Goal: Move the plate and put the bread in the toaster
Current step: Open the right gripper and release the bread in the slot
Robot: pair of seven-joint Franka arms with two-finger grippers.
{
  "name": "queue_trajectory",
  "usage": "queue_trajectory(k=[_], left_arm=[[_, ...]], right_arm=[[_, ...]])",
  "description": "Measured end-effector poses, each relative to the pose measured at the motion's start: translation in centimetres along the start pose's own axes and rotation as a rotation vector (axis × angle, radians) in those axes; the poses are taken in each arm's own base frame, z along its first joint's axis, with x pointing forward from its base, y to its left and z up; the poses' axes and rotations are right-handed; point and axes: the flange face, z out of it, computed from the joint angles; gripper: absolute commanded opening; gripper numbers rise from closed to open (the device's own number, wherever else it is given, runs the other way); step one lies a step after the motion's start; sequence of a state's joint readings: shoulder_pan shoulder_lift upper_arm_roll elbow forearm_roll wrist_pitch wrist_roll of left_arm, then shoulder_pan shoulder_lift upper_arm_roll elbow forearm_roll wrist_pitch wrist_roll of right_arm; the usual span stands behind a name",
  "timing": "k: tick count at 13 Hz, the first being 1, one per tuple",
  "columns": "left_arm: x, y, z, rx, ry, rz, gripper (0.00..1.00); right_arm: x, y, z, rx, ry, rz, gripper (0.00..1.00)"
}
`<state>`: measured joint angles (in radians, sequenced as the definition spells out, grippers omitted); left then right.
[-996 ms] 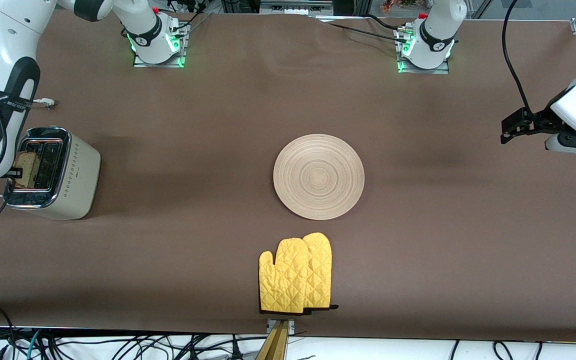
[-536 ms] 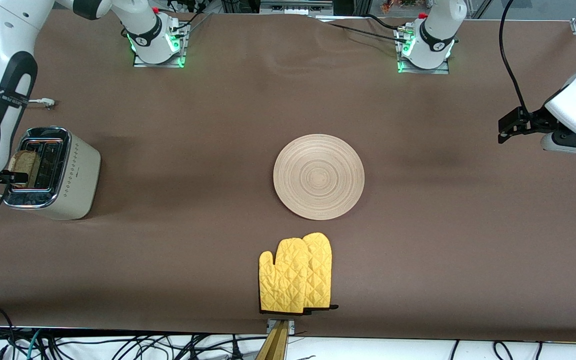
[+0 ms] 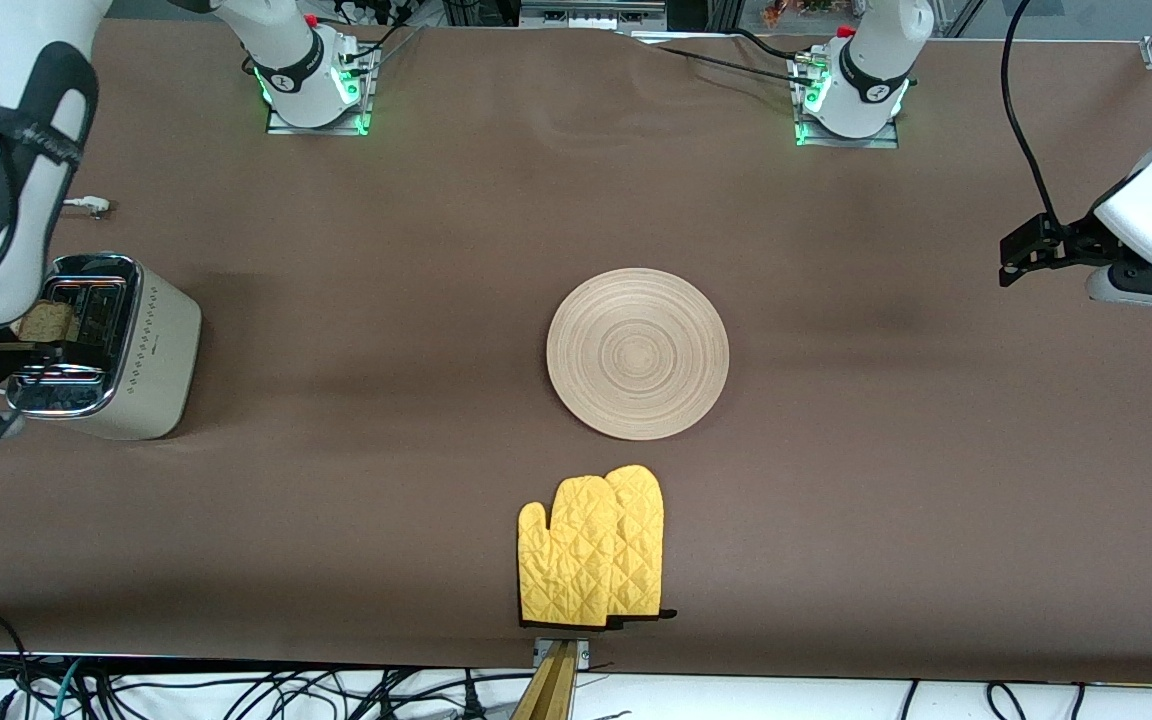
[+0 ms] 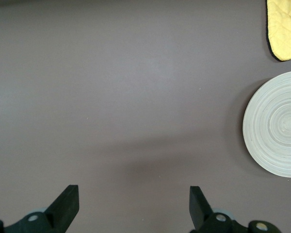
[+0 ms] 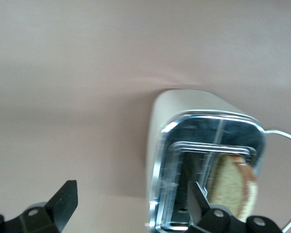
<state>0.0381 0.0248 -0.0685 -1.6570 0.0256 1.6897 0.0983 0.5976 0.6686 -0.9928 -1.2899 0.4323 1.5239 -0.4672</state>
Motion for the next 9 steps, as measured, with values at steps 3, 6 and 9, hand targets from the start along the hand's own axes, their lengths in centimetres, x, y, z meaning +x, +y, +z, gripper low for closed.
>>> queue_trajectory(k=[3,6,9], left_arm=[[0.0,0.0,0.0,0.0,0.0,0.0,1.0],[0.0,0.0,0.0,0.0,0.0,0.0,1.0],[0.0,0.0,0.0,0.0,0.0,0.0,1.0]], right_arm=[[0.0,-4.6,-2.0,0.002,0.006,-0.068,1.0],[-0.2,-7.0,-2.9,0.003,0.013,-0.1,1.0],[-0.1,-8.4,-3.2,0.0,0.018,-0.102,1.0]])
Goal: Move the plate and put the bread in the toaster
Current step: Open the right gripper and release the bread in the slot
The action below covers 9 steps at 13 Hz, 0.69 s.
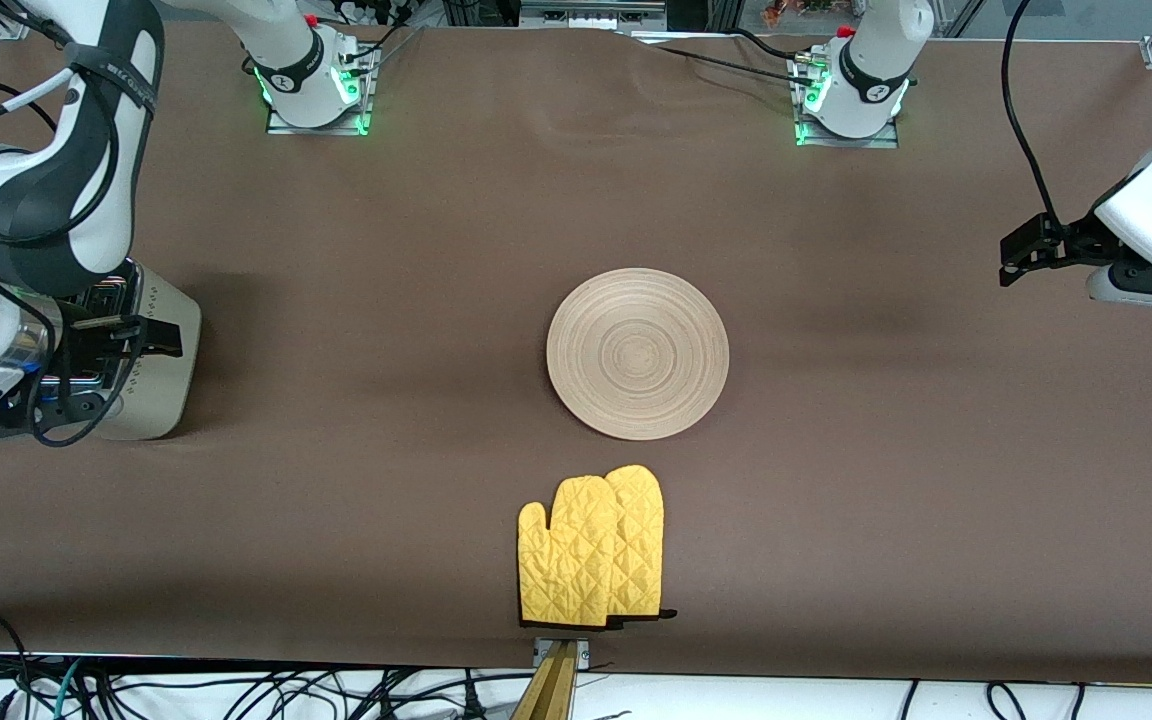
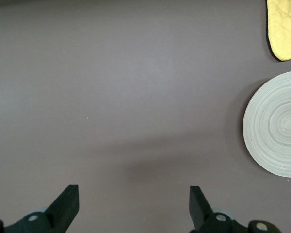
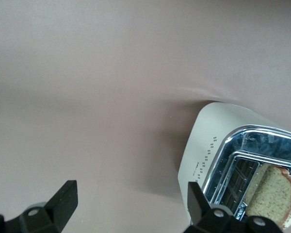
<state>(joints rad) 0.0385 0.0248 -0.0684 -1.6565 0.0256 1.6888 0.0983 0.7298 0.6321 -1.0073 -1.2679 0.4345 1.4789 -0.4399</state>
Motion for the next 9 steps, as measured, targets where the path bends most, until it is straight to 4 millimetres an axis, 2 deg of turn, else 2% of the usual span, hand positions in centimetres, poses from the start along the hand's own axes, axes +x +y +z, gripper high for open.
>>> queue_trajectory(k=[3,6,9], left_arm=[[0.0,0.0,0.0,0.0,0.0,0.0,1.0],[0.0,0.0,0.0,0.0,0.001,-0.001,1.0],[0.0,-0.2,0.0,0.0,0.001,-0.003,1.0]], right_arm=[[0.1,-0.4,-0.4,0.057,0.025,-0.029,1.0],[-0.3,1.1,-1.1,0.065,0.074,0.026,1.0],[-1.9,-0.4,-1.8,0.126,0.096,0.086,1.0]])
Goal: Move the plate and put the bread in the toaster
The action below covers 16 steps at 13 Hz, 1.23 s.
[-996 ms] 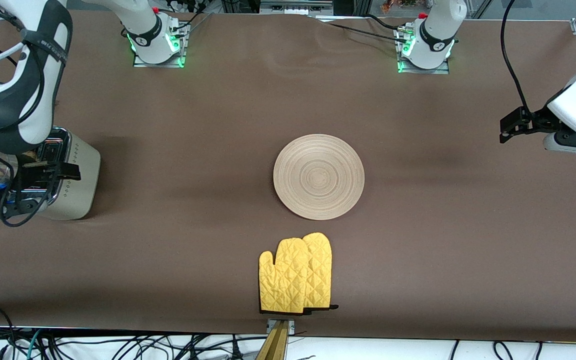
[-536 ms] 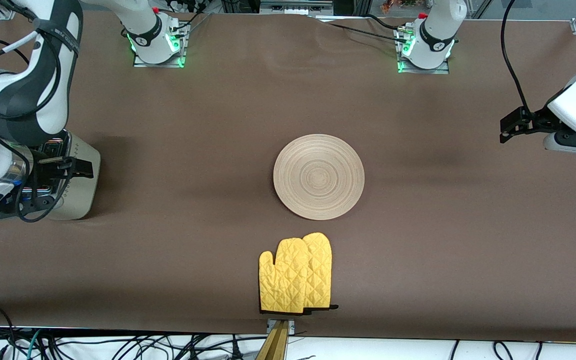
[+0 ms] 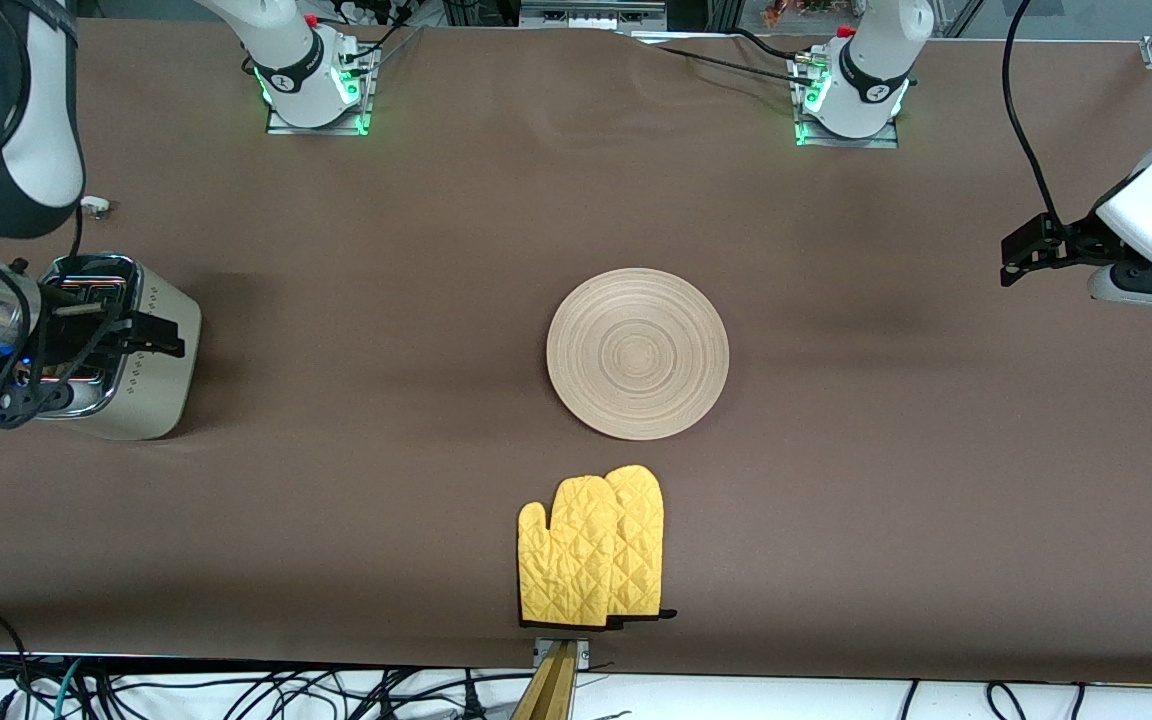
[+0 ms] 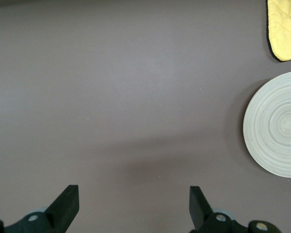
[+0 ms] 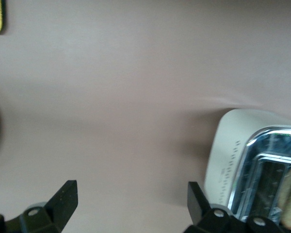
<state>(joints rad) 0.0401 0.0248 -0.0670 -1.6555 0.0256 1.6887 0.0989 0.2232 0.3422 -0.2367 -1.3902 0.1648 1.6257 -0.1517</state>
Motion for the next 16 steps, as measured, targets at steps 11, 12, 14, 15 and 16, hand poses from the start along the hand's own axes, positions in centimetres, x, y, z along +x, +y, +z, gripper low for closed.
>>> queue_trajectory(k=[11,12,14,15,16], left_arm=[[0.0,0.3,-0.1,0.0,0.001,0.005,1.0],[0.1,0.4,-0.1,0.0,0.001,0.008,1.0],[0.1,0.7,-0.1,0.0,0.002,0.013,1.0],[0.1,0.7,-0.1,0.0,0.002,0.013,1.0],[0.1,0.7,-0.1,0.0,0.002,0.013,1.0]], right_arm=[[-7.0,3.5,-5.5,-0.016,0.146,0.053,1.0],[-7.2,3.1,-5.4,-0.054,0.138,0.04,1.0],[-7.2,2.9,-5.0,-0.096,0.122,0.027,1.0],[-7.2,2.9,-4.8,-0.115,0.114,0.02,1.0],[-7.2,2.5,-4.7,-0.131,0.108,0.009,1.0]])
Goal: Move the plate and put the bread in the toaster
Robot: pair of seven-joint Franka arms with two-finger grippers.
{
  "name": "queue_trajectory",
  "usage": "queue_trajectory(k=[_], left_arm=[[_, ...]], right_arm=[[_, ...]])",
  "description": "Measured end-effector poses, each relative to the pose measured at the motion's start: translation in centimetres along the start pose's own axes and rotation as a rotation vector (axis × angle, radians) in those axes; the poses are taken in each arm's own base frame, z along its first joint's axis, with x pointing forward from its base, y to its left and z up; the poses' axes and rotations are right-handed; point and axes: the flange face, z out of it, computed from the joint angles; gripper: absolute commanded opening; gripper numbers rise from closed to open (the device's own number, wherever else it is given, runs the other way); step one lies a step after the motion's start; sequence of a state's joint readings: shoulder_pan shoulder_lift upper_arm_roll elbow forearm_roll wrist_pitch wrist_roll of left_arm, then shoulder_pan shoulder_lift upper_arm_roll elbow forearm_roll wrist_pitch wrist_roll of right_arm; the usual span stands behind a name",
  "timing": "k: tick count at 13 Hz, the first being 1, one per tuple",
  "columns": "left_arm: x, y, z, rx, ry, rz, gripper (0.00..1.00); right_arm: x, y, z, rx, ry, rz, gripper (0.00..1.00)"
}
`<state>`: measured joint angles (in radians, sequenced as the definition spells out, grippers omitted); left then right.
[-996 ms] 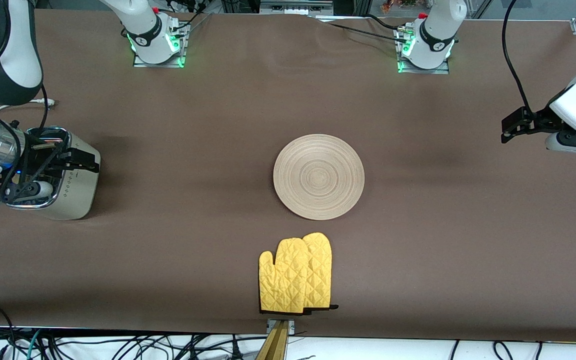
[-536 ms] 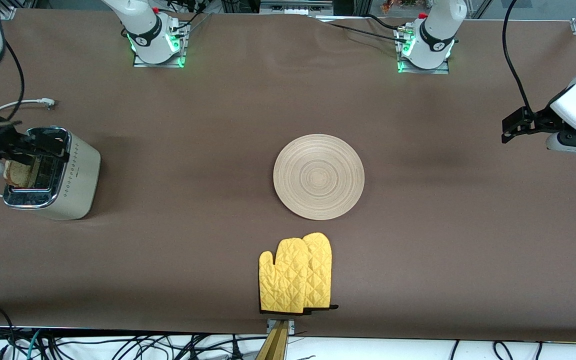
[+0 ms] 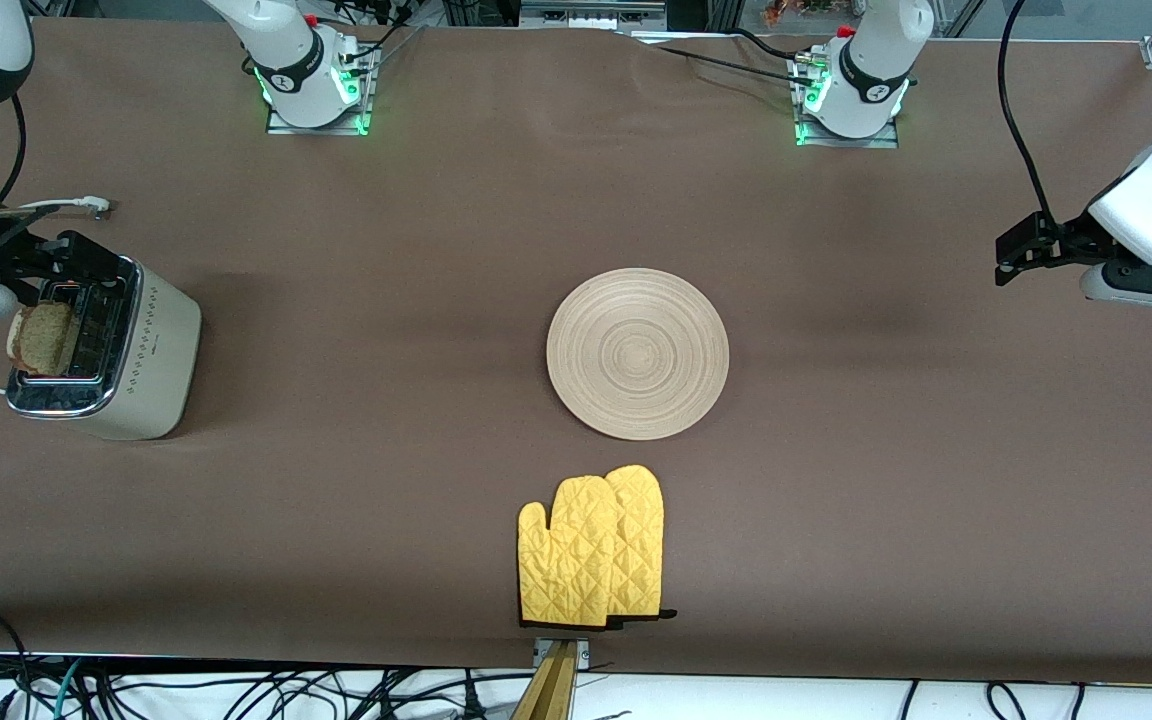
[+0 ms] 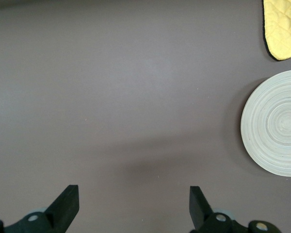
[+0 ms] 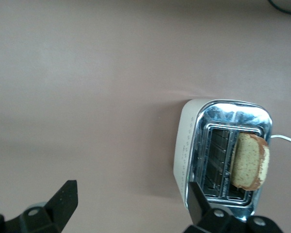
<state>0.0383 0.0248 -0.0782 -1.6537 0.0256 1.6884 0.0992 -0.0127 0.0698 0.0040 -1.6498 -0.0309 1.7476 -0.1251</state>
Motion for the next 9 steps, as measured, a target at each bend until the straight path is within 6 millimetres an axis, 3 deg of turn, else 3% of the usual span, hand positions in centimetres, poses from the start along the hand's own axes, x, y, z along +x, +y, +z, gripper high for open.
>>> queue_trajectory(k=[3,9], left_arm=[[0.0,0.02,-0.01,0.0,0.0,0.0,1.0],[0.0,-0.02,-0.1,0.0,0.002,0.0,1.0]], right_arm=[[-0.05,-1.01,0.04,-0.005,-0.014,-0.016,1.0],[0.1,-0.36,0.28,-0.004,-0.023,-0.004,1.0]])
